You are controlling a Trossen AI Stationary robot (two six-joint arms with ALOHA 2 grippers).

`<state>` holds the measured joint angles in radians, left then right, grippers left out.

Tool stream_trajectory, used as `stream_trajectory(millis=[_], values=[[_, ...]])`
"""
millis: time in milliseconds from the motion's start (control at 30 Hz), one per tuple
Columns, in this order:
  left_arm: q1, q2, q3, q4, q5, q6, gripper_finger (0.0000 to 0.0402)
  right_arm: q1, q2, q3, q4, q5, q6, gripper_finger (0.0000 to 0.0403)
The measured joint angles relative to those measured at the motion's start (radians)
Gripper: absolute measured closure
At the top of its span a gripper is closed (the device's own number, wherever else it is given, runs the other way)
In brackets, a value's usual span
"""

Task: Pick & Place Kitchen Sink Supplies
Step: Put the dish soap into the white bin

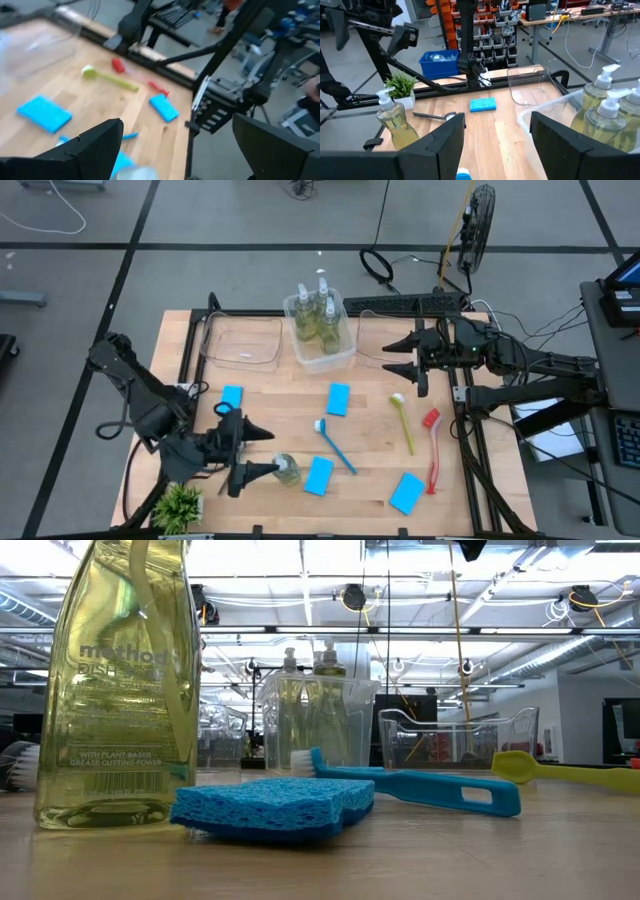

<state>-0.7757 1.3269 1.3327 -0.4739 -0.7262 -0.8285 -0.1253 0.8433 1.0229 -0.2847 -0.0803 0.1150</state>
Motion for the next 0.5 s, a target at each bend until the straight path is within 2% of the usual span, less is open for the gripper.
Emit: stream_trajectory(millis=[100,233,500], values=[[-0.024,0.002,0.000,-0.054,-0.007,-0.067,0.0033,0.000,0.000,0.000,-0.010,0.000,0.000,0.0190],[-0.048,0.001,0.000,-0.082,-0.008,-0.076,0.0036,0.000,0.000,0.000,-0.010,0.000,0.001,0.0190],[-0.065,0.013,0.000,-0.205,0.000,-0.129,0.0022,0.000,0.000,0.000,-0.012,0.000,0.003,0.0190]])
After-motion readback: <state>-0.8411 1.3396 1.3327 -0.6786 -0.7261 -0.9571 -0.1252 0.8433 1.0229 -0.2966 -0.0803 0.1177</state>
